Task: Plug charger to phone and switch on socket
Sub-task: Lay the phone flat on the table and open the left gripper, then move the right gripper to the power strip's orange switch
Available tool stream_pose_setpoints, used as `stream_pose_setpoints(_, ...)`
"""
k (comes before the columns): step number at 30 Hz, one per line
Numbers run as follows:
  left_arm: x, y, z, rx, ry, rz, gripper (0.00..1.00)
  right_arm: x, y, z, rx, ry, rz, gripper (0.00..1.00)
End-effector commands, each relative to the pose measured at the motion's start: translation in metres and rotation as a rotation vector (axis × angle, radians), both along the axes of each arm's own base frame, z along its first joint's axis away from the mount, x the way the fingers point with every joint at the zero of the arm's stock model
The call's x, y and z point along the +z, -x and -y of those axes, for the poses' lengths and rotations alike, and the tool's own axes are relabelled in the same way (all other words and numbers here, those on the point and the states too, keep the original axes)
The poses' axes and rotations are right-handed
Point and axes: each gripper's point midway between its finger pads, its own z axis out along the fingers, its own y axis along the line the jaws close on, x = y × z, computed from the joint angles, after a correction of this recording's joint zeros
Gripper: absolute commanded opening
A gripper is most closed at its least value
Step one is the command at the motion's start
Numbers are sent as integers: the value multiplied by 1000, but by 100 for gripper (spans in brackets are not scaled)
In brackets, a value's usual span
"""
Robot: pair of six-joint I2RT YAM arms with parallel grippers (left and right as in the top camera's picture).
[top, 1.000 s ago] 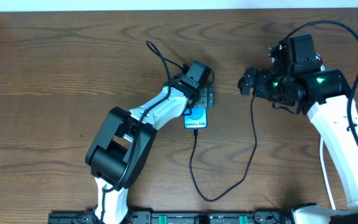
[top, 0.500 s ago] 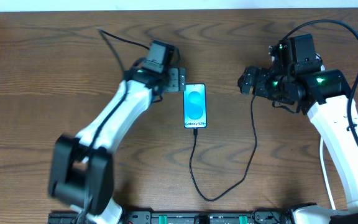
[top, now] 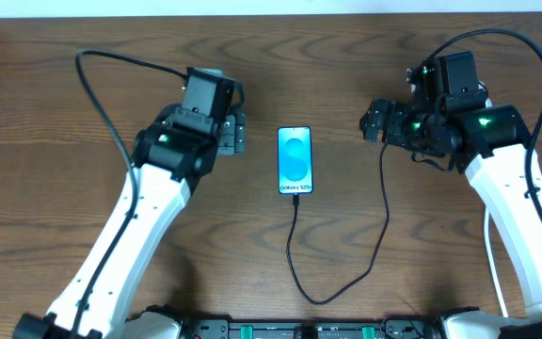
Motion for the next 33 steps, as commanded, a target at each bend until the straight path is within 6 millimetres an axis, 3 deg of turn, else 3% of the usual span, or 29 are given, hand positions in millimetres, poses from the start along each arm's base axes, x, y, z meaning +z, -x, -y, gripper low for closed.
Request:
stream_pose_setpoints(1, 13, 1, -10, 18, -38, 40, 91, 2, 1, -1, 16, 5, 12, 99)
stream_pose_setpoints(23, 13, 1, -10, 18, -38, 39, 91, -1, 5, 2, 8, 22, -6, 99)
stream_pose_setpoints(28, 13, 1, -10, 18, -37, 39, 92, 5, -3, 4, 58, 40, 45, 99)
stream_pose_setpoints(33, 13, 1, -10, 18, -37, 39, 91, 19, -5, 20, 87, 19, 60, 99)
